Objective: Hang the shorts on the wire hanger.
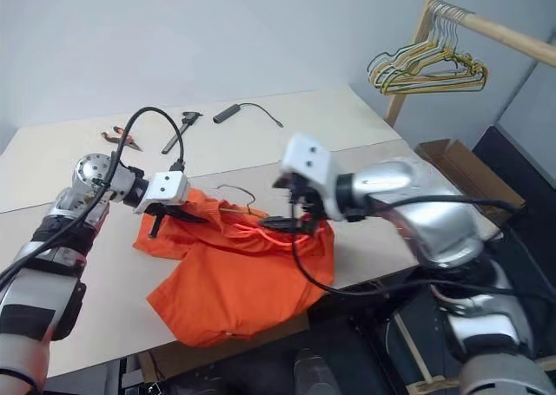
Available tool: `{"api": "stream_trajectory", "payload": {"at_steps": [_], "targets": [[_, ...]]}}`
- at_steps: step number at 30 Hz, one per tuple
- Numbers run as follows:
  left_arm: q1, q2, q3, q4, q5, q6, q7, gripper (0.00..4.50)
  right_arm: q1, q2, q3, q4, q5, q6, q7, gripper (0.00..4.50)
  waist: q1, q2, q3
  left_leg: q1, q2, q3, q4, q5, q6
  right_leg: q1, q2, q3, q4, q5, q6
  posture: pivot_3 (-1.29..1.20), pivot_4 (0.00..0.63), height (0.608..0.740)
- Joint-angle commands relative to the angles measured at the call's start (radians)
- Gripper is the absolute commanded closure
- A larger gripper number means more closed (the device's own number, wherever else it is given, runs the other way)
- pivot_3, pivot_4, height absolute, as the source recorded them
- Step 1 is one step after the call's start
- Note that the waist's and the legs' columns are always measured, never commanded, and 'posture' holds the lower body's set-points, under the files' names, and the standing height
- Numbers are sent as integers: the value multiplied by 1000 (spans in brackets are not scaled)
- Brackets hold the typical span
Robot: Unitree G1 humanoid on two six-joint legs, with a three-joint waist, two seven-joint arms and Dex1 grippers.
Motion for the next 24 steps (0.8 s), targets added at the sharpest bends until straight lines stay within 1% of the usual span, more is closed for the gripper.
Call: {"api": "stream_trajectory", "payload": {"at_steps": [1,6,9,13,18,24], "targets": [[-38,4,45,-11,-27,17,8,4500,-41,24,25,43,-58,27,-56,56,0,0,0,-1,0,0,0,0,0,0,0,0,1,0,0,-216,0,740],[-36,3,53,-17,-26,23,4,4500,-40,17,32,54,-82,26,-60,56,-1,0,0,-1,0,0,0,0,0,0,-2,0,1,0,1,-213,0,740],[-43,0,66,-13,-32,30,23,4500,-36,3,-11,46,-67,19,-52,56,-1,0,0,0,0,0,0,0,0,0,-1,0,0,0,1,-210,0,740],[-62,5,101,-3,-49,64,34,4500,-25,-70,-124,3,-22,6,-11,56,2,0,0,-1,0,-1,0,0,0,0,-1,0,0,0,1,-208,0,740],[-81,6,142,2,-73,107,35,4500,14,-166,-163,-19,-30,-25,22,56,2,0,0,-1,0,-1,0,0,0,1,-2,-1,-1,0,1,-212,0,740],[-99,8,157,-11,-75,115,44,4500,23,-257,-209,55,-61,-72,36,56,-2,0,0,0,0,0,0,0,0,0,-1,0,-2,0,1,-214,0,740]]}}
